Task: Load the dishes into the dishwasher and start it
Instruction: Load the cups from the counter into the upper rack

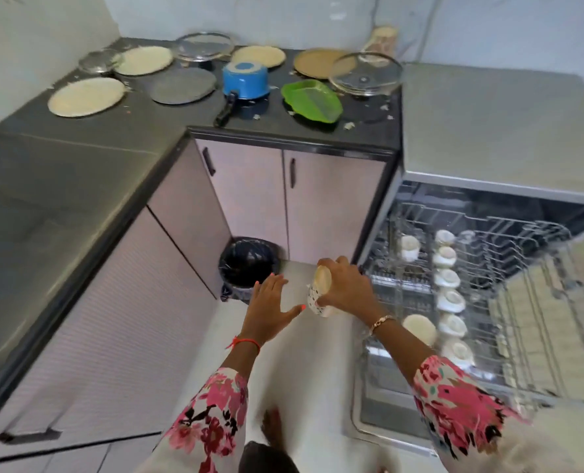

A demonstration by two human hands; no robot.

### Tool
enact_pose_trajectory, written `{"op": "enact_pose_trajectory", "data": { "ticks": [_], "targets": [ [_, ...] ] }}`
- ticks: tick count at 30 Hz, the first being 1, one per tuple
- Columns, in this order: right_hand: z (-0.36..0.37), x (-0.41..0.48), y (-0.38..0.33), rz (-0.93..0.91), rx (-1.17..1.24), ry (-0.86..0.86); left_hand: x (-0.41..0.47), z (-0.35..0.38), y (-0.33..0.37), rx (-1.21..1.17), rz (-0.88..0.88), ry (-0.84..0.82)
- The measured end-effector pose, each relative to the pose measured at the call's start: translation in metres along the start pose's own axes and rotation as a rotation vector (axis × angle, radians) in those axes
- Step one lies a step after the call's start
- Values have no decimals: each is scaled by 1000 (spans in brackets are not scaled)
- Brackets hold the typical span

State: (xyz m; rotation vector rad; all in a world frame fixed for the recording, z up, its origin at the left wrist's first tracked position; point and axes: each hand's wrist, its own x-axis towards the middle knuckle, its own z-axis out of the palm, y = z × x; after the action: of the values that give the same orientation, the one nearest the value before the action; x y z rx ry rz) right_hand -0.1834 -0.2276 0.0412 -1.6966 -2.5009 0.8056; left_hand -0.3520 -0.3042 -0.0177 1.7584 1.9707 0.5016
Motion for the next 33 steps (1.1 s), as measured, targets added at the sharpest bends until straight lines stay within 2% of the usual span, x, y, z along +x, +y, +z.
{"op": "enact_pose_trajectory", "data": {
  "ticks": [6,13,23,33],
  "targets": [
    [-12,-77,103,26,16,8,-28,81,92,14,21,-75],
    [-40,-103,197,98,27,85,-24,135,160,15,37,-154],
    [-49,-28,266,162,-39,103,56,172,176,24,57,-277],
    [17,48,294,168,-76,-58,119,216,158,-105,-20,-443]
  ]
}}
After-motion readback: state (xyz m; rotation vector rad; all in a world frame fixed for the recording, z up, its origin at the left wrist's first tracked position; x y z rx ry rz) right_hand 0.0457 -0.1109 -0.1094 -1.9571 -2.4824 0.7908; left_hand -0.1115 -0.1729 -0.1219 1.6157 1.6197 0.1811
